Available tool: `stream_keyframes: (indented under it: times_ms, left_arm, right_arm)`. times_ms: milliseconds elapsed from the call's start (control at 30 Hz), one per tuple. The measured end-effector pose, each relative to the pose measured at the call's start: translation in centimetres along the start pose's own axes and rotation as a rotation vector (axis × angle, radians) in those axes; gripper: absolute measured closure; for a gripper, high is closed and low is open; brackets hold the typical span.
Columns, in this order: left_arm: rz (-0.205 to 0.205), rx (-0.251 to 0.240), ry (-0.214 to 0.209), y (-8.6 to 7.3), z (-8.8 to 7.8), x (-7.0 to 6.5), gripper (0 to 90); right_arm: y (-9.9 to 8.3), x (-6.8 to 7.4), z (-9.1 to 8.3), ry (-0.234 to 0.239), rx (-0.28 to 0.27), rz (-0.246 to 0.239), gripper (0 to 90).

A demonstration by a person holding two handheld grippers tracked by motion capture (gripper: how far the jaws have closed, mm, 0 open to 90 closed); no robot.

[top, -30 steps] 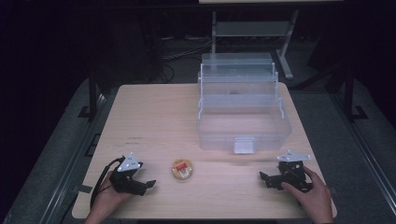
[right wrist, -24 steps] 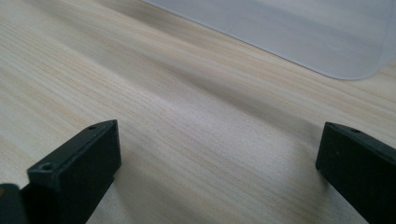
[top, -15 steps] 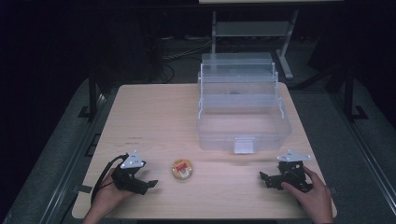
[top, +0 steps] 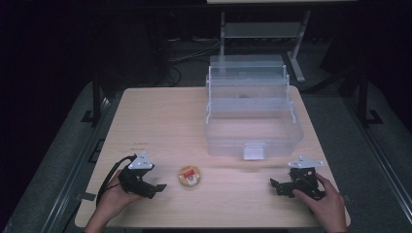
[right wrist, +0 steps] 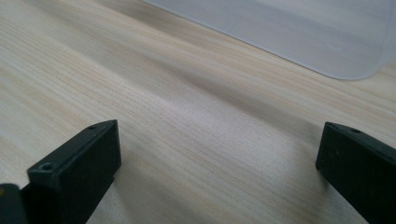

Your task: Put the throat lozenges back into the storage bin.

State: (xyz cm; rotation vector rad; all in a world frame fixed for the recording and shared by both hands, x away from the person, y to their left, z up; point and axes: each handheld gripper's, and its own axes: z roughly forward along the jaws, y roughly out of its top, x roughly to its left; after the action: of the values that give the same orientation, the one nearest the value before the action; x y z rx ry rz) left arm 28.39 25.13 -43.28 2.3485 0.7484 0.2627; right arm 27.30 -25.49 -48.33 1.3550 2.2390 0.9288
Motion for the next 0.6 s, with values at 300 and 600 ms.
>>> stream_keyframes:
  times_ms: [300, 600]
  left_arm:
    - [0.013, 0.012, -0.009, 1.0, 0.1, 0.0, 12.8]
    - [0.022, 0.011, -0.016, 1.9, 0.1, -0.1, 12.8]
  right_arm:
    - [0.0, 0.0, 0.0, 0.0, 0.0, 0.0, 0.0]
    - [0.0, 0.0, 0.0, 0.0, -0.001, 0.001, 0.0]
